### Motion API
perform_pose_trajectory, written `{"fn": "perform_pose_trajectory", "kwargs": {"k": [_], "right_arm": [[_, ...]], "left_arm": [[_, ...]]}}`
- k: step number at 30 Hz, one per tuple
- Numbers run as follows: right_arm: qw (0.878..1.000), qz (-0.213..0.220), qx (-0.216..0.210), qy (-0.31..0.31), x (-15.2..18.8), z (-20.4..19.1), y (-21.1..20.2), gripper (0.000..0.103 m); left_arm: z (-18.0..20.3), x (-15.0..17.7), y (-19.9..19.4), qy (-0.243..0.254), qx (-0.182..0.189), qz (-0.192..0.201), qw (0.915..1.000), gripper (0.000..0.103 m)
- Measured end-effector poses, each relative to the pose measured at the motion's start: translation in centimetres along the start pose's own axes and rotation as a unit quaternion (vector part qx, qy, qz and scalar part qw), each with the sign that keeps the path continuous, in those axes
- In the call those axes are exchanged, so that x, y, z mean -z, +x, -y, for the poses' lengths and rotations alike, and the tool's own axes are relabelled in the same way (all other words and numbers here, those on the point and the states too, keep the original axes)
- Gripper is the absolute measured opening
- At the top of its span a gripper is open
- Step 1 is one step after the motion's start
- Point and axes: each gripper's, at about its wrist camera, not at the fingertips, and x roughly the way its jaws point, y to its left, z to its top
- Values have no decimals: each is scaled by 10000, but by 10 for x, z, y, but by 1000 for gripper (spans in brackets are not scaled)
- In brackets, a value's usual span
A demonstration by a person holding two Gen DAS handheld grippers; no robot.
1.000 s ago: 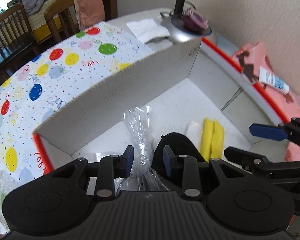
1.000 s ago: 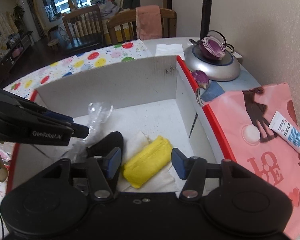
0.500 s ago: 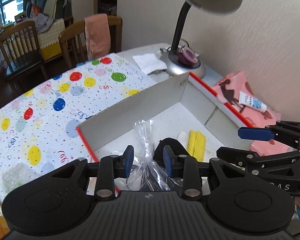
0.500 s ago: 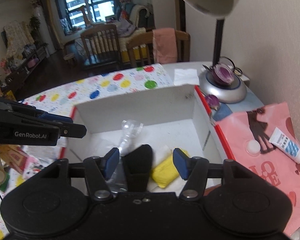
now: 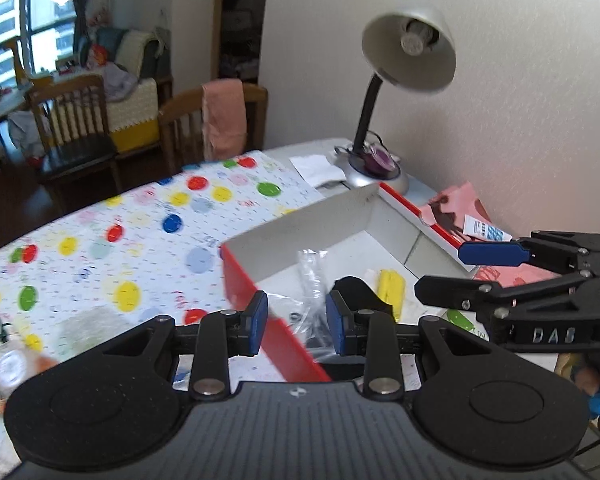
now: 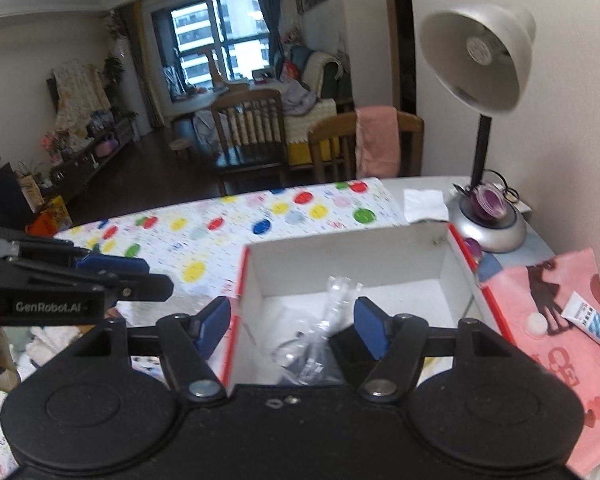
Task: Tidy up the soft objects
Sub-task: 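Move the left tool to the white fluffy cloth while the right tool approaches the panda snack packet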
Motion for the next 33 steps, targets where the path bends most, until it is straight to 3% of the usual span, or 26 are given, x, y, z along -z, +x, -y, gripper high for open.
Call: {"fn": "perform_pose_trajectory", "kwargs": {"k": [4,5,6,7,12,18,22,25,27,33], "right_arm": [[9998,113,-151,-112,0,-24,-9,72],[9996,126,-199,-132,0,-30,-10,73],[9995,131,-253,-145,1,-35,-10,74],[9993,146,-298,-155,2,-42,-10,75],[9982,200,-511,-225,9,-71,-7,81],[9965,205,-704,-389,19,-106,-3,87],[9958,193,-750,-497,25,-127,2,96],[9949,125,-813,-576,30,-140,9,102],[9946,72,-810,-640,35,-148,14,103],[9978,-263,-425,-431,50,-159,44,103]], "left_arm": [[-12,16,-32,3,-122,253,9996,33],[-15,20,-38,-1,-149,291,9995,50],[-19,24,-45,-8,-164,327,9993,75],[-23,28,-51,-30,-173,363,9992,80],[-48,47,-77,-198,-88,380,9990,81],[-87,73,-105,-238,-451,481,9975,86],[-117,92,-120,-484,-455,576,9961,87],[-136,104,-126,-628,-496,634,9948,97],[-151,113,-131,-764,-521,695,9933,102],[-194,140,-137,-1068,-657,694,9897,102]]}}
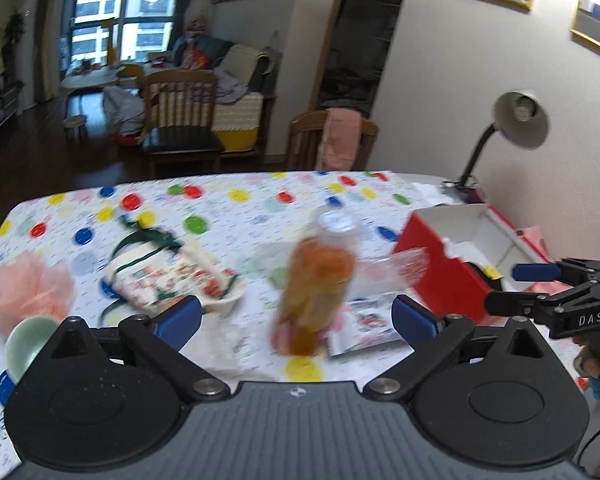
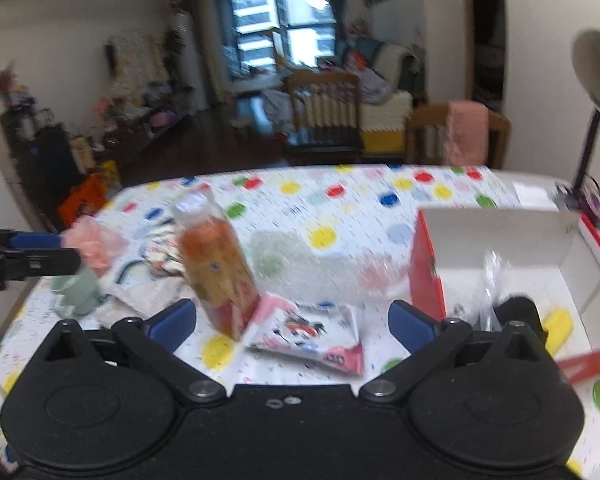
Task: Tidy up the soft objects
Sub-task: 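Move the left tool to the white fluffy cloth while the right tool approaches the panda snack packet, then close the left gripper on the white fluffy cloth while the right gripper grasps the panda snack packet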
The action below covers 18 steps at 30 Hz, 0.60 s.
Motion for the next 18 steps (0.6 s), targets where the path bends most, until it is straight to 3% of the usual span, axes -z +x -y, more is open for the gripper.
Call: {"fn": "perform_pose_trajectory", "kwargs": {"k": [5,11,18], "right_arm": [[9970,-351,388,563,17,-1,33,102],[9879,-705,769,1151,28,-2,67,100],[9682,-1073,1118,1963,32,7,103,96]], "left_arm": [[-33,19,8,-31,-293,-136,9995,102],[-56,44,27,207,-310,-410,9985,102],[-72,66,55,386,-332,-687,9963,102]]}}
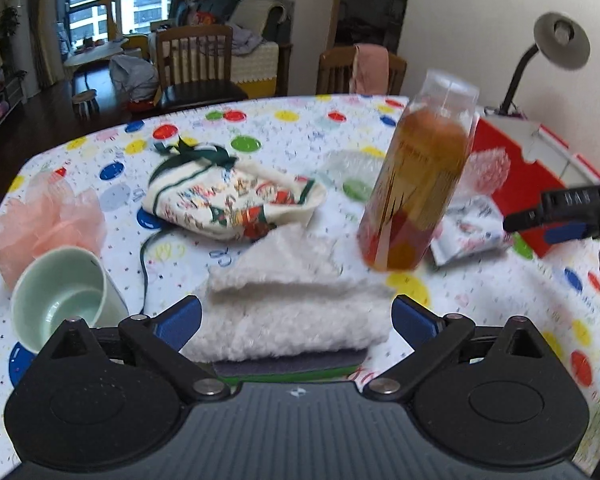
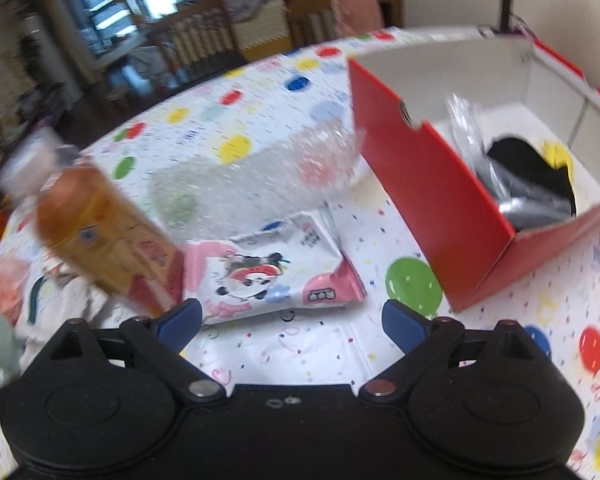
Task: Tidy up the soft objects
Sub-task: 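Close the left gripper on the white fluffy cloth while the right gripper grasps the panda snack packet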
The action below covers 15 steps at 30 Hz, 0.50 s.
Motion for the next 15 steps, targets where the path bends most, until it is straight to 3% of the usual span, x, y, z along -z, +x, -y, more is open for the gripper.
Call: {"fn": "perform_pose_trajectory", "kwargs": {"k": [7,15], "right_arm": [[9952,-357,40,914,-6,7,33,91],[9899,-509,21,1325,-13,-4,55,89]], "left_arm": [[-4,13,21,424,217,-228,9986,102],[11,13,36,1009,224,-225,9944,102]]}}
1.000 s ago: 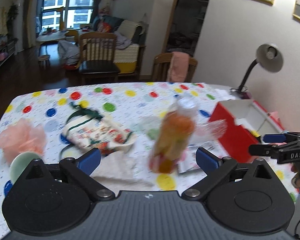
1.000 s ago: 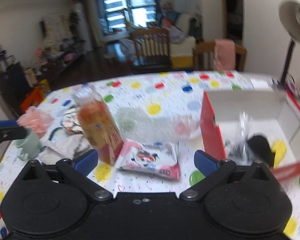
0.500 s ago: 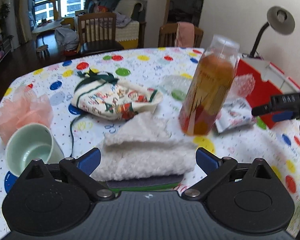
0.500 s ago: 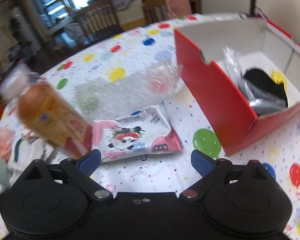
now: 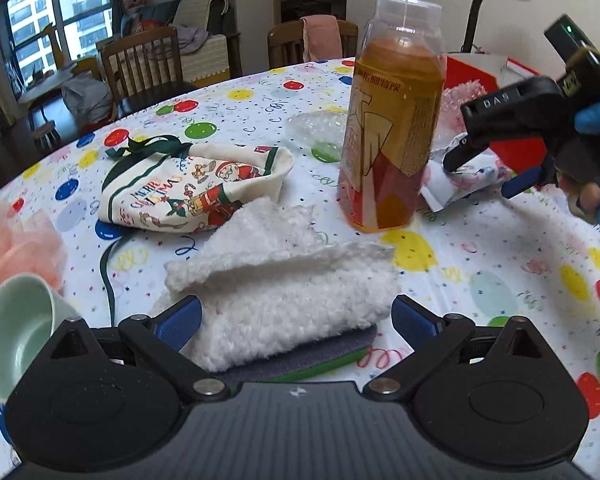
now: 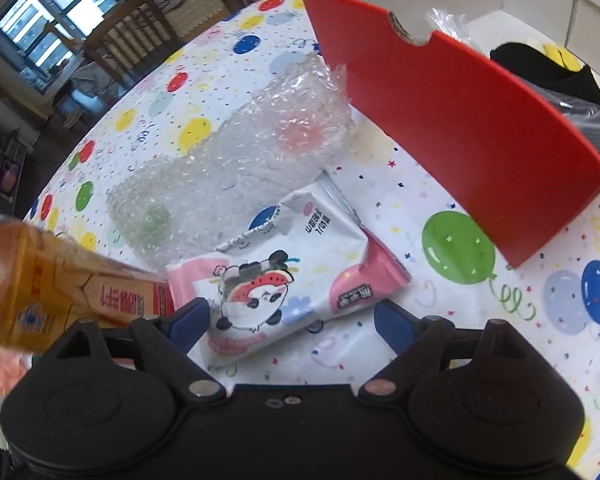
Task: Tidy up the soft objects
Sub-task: 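Close the left gripper on the white fluffy cloth while the right gripper grasps the panda snack packet, then lift the white fluffy cloth with the left tool while the right tool lifts the snack packet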
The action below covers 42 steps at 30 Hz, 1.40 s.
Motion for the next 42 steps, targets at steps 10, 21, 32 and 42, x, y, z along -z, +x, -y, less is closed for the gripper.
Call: {"fn": "perform_pose_trajectory", "kwargs": {"k": [10,21,32,42], "right_arm": [[9997,196,68,92,-11,-11,5,66],[9989,369,90,262,-13,0,0,33],[9974,625,-191,312,-11,11,-24,11],[9969,696,-356,81,2,30,-58,10]], "left_arm": [[-19,-12,15,-376,44,-28,9993,96],[-45,-19,15,-1150,46,-44,9933,42],[-46,-24,12,-1196,-51,4,9928,10],[-49,-31,-6,-1335,-166,144,9908,4]]}}
